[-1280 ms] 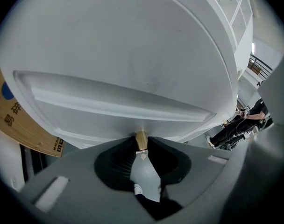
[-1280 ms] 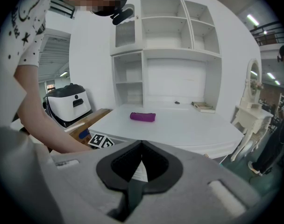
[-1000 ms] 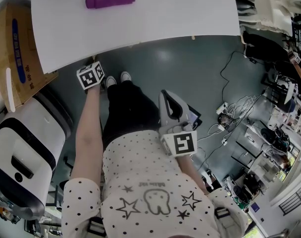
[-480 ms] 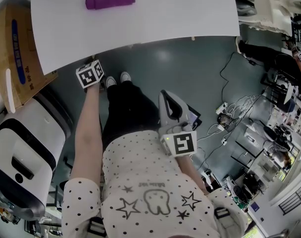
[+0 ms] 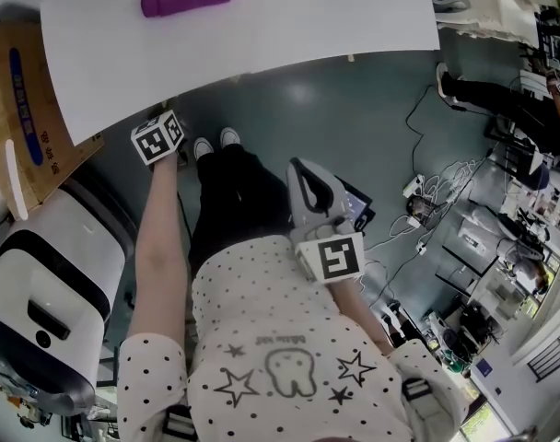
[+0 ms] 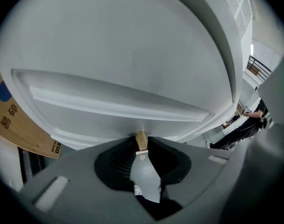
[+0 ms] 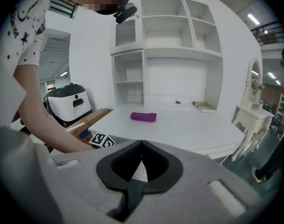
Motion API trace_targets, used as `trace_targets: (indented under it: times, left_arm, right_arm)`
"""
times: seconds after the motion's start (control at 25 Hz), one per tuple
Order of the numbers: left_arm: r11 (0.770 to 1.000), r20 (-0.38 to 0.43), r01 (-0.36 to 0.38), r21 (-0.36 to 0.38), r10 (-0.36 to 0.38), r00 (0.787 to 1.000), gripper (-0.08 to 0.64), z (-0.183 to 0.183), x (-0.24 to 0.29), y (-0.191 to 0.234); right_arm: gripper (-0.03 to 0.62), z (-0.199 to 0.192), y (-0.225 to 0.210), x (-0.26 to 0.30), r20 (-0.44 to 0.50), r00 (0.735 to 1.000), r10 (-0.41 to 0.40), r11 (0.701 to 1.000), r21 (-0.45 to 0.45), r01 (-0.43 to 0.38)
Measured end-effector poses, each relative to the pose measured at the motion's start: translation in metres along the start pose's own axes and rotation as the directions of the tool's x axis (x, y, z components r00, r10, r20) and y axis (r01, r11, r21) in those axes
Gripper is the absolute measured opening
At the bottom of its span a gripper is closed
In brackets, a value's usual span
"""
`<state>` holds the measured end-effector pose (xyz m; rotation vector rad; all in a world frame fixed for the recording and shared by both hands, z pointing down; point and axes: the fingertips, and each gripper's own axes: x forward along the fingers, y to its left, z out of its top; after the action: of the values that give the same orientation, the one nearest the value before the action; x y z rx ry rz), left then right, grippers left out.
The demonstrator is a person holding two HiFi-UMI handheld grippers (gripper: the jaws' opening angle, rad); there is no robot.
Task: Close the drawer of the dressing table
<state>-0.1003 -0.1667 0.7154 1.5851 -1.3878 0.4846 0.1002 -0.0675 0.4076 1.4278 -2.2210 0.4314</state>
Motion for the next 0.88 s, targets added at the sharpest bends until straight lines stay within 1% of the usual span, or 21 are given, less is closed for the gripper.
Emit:
trace_targets:
  times: [0.08, 0.16, 0.28, 0.36, 0.44, 0.56, 0.6, 0.64, 0.68, 0.76, 0.84, 0.88]
  left_arm:
    - [1.0, -0.003, -0.004, 0.004, 0.004, 1.0, 0.081, 0.0, 0.0, 0.0]
    - [1.0, 0.0, 0.002, -0.001, -0.002, 1.0, 0.083, 0.001, 0.001, 0.0]
    - [0.997, 0.025, 0.063, -0.051, -0.061, 0.998, 0.086, 0.0, 0.002, -0.001]
    - [0.992, 0.026, 0.1, -0.08, -0.099, 0.995, 0.104, -0.004, 0.0, -0.001]
    - [0.99, 0.017, 0.121, -0.071, -0.121, 0.993, 0.103, -0.007, -0.003, -0.003]
    - [0.992, 0.021, 0.119, -0.049, -0.118, 0.993, 0.093, -0.009, -0.014, -0.004]
    - [0.991, 0.03, 0.123, -0.058, -0.122, 0.992, 0.078, -0.011, -0.019, -0.003]
    - [0.989, 0.042, 0.128, -0.073, -0.126, 0.991, 0.082, -0.013, -0.024, -0.002]
    - [0.988, 0.055, 0.127, -0.086, -0.122, 0.991, 0.07, -0.015, -0.03, 0.0]
    - [0.99, 0.084, 0.107, -0.091, -0.099, 0.992, 0.063, -0.016, -0.045, 0.005]
    - [0.994, 0.113, 0.084, -0.075, -0.075, 0.991, 0.038, -0.013, -0.058, 0.009]
    - [0.995, 0.128, 0.071, -0.067, -0.063, 0.99, 0.015, -0.011, -0.063, 0.011]
  right_arm:
    - [0.003, 0.0, -0.002, -0.002, 0.007, 1.0, -0.004, 1.0, -0.006, 0.004]
    - [0.003, -0.003, -0.005, -0.003, -0.007, 1.0, -0.007, 1.0, -0.014, 0.007]
    - [0.003, -0.004, -0.005, -0.006, -0.019, 1.0, -0.011, 1.0, 0.003, 0.011]
    - [0.003, -0.001, -0.004, -0.007, -0.015, 1.0, -0.01, 1.0, 0.024, 0.011]
    - [0.003, -0.002, -0.004, -0.01, -0.006, 1.0, -0.007, 1.0, 0.017, 0.007]
    - [0.003, -0.006, -0.004, -0.013, -0.001, 1.0, 0.004, 1.0, -0.004, -0.004]
    - [0.003, -0.007, -0.003, -0.013, 0.001, 1.0, 0.009, 1.0, -0.005, -0.009]
    - [0.003, -0.007, -0.001, -0.014, 0.003, 1.0, 0.015, 1.0, -0.005, -0.015]
    - [0.003, -0.007, 0.0, -0.015, 0.003, 1.0, 0.021, 1.0, -0.003, -0.021]
    - [0.003, -0.005, 0.003, -0.017, 0.016, 0.999, 0.032, 0.999, -0.003, -0.032]
    - [0.003, -0.002, 0.005, -0.017, 0.039, 0.998, 0.043, 0.999, 0.0, -0.043]
    - [0.003, -0.002, 0.005, -0.017, 0.047, 0.998, 0.048, 0.999, 0.002, -0.048]
